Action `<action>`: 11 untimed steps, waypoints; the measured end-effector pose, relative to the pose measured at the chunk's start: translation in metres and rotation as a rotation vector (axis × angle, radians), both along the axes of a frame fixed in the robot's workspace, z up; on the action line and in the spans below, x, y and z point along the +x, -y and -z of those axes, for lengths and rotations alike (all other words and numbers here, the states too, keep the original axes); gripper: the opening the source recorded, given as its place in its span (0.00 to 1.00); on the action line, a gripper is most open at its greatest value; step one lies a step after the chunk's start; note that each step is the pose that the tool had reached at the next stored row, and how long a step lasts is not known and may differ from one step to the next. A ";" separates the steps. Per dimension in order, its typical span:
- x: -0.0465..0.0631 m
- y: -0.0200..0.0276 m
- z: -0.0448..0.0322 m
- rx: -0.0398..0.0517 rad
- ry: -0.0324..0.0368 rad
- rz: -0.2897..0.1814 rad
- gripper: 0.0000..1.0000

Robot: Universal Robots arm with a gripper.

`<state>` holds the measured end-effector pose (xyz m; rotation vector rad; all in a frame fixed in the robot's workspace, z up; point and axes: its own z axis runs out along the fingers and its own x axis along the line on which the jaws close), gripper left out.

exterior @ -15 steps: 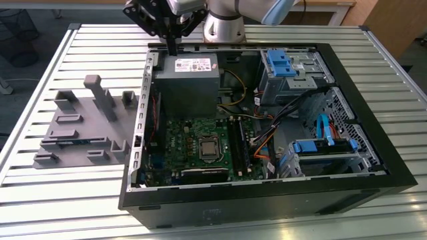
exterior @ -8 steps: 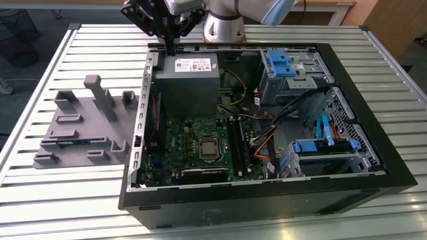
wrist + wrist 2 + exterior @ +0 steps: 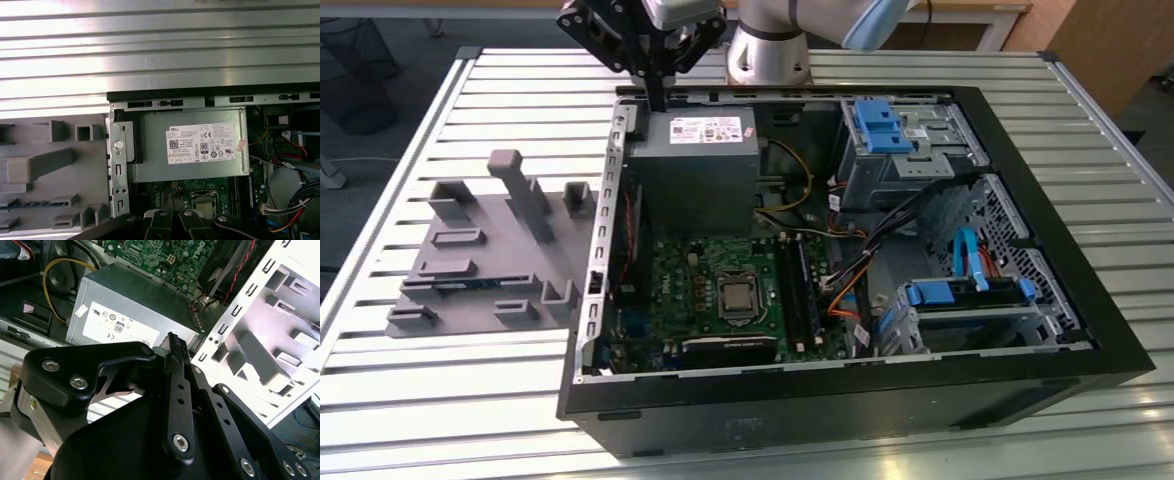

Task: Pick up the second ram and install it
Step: 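Reach for the second ram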

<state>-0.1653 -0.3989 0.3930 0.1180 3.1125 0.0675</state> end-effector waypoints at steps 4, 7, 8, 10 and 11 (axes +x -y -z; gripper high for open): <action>-0.002 0.0000 0.0000 0.0000 0.0000 0.000 0.11; -0.003 0.0000 0.0001 0.0001 0.0000 0.000 0.11; -0.004 0.0000 0.0001 0.0001 0.0000 0.000 0.11; -0.004 0.0000 0.0001 0.0000 0.0000 0.000 0.11; -0.005 0.0000 0.0001 0.0000 0.0000 0.000 0.11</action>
